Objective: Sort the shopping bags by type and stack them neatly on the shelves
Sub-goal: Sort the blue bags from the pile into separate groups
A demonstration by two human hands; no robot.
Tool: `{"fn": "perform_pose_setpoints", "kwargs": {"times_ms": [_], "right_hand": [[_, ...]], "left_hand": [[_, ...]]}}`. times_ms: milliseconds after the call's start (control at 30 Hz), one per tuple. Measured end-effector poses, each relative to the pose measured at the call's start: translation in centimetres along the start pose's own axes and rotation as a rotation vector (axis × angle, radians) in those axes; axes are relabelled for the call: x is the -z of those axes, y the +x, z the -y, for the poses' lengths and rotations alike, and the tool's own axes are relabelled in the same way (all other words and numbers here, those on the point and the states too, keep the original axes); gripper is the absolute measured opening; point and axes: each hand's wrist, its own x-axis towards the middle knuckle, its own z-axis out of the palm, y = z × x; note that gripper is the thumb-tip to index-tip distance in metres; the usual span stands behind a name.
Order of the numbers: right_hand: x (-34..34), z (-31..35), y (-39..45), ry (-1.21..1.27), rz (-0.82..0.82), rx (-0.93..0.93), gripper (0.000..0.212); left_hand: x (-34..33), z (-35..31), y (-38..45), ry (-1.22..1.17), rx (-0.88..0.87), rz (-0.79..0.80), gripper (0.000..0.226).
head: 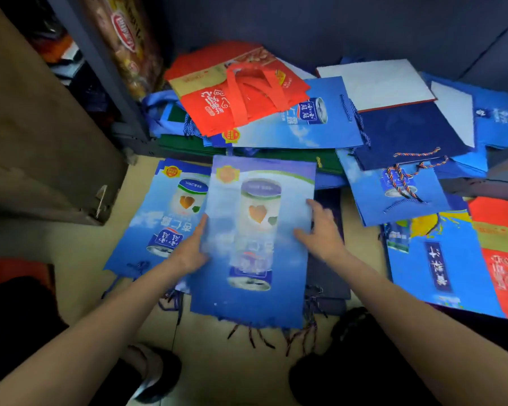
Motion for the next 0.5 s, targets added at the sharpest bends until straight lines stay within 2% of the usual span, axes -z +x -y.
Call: {"fn": "perform_pose_setpoints", "kwargs": {"times_ms": [100,200,267,333,433,500], "right_hand": [[-5.5,2.4,-2.2,-0.035,0.208,0.053,0.062],[-9.5,5.0,-1.5,0.058,0.301,-0.063,0.064],[-10.9,6.6,0.2,0.111,0.307,-0.123,0.062],[-11.3,8.1,2.1,0.16,0.301,-0.125,0.057],[-10.8,10.4,4.1,0.291,0.32,-0.128,0.062],[-10.8,11.0,5.0,0.325,0.346,-0.14,0.062]], "left_hand": [[1.7,4.7,-1.6,0.167,0.166,0.024,0.083],[3.6,6.2,-2.3,0.138,0.269,-0.043,0.066],[5.0,5.7,-1.9,0.063,0.276,-0.13,0.053],[6.7,5.3,-1.1,-0.031,0.279,-0.262,0.05],[9.5,5.0,0.4,-0.161,0.214,-0.427,0.053],[10.7,4.3,1.1,-0.102,0.147,-0.457,0.062]]}}
